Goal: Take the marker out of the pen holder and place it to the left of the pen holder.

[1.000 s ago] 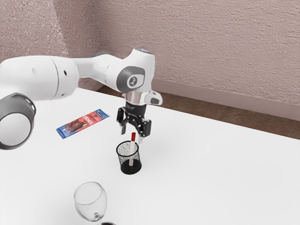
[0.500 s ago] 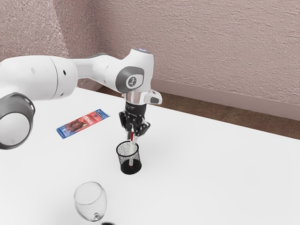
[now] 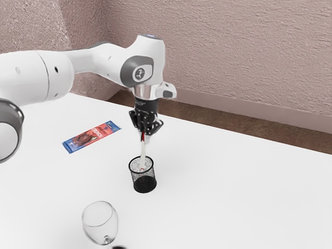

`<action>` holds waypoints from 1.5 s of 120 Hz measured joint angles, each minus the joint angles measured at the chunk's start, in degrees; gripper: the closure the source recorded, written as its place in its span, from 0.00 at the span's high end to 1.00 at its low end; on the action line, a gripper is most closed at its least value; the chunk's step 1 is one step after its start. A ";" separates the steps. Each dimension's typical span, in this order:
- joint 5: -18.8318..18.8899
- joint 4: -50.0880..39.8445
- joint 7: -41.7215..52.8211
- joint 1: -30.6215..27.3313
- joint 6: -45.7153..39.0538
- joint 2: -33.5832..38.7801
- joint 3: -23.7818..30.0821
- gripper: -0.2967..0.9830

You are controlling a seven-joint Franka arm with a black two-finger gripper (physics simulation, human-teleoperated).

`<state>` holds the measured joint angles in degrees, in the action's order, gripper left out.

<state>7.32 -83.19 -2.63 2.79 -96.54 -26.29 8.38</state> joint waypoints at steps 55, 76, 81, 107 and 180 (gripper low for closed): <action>1.41 3.81 -0.14 0.01 13.11 4.81 -8.81 0.16; 3.94 3.94 -0.39 -0.02 20.17 -2.46 -14.36 0.16; 4.17 3.96 -0.48 -0.03 21.79 -3.65 -14.94 0.16; 4.86 4.08 -1.44 0.00 27.91 -9.74 -15.50 0.16; 4.23 3.98 -3.47 -0.07 30.95 -12.81 -15.56 0.48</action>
<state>11.55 -79.21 -6.09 2.72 -65.60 -39.10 -7.18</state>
